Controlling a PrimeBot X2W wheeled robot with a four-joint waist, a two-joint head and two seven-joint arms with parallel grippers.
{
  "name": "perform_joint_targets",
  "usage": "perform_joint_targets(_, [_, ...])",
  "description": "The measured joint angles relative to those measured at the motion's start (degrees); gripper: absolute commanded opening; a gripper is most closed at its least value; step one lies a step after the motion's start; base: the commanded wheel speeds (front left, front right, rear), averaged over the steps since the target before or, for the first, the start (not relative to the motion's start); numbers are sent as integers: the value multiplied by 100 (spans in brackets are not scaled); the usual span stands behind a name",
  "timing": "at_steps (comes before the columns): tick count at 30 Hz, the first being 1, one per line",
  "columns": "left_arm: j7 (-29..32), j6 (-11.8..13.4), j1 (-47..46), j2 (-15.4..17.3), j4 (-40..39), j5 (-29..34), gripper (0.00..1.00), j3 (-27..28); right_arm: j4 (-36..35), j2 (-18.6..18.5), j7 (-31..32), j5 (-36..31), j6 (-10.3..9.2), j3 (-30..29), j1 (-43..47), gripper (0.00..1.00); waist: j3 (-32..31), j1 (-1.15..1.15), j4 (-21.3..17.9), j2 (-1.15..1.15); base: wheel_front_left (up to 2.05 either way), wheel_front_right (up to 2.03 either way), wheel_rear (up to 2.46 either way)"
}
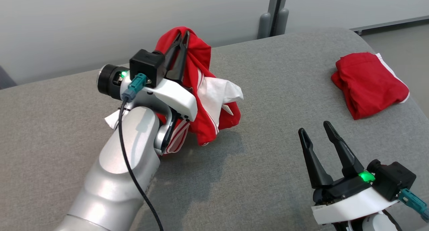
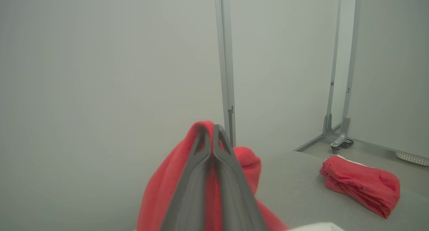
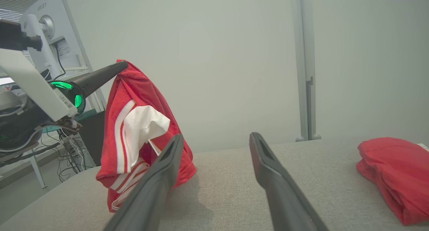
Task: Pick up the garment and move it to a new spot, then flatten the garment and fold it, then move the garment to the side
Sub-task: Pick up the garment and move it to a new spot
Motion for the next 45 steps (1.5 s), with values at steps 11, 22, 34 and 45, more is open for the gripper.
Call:
perform_joint_targets(11, [9,274,-13,0,344,-528,0,-1078,3,64,0,43,0,57,-19,100,150,0,-462,0,0,0,0])
perform_joint_targets(22, [-8,276,-3,23,905,-1271,26,-2283,-2,102,0,43,0,66,-151,100,466,0,-523,0,0,0,0])
perform_joint_targets(34, [-110,445,-143,100,858,-2081,100,-2973,-2,157,0,42,0,58,-350,100,716,0,-219,0,0,0,0])
perform_joint_targets(45, [-136,715,-77,92,-144,-1960,100,-2459,-7,137,0,41,0,38,-336,100,495,0,190,0,0,0,0])
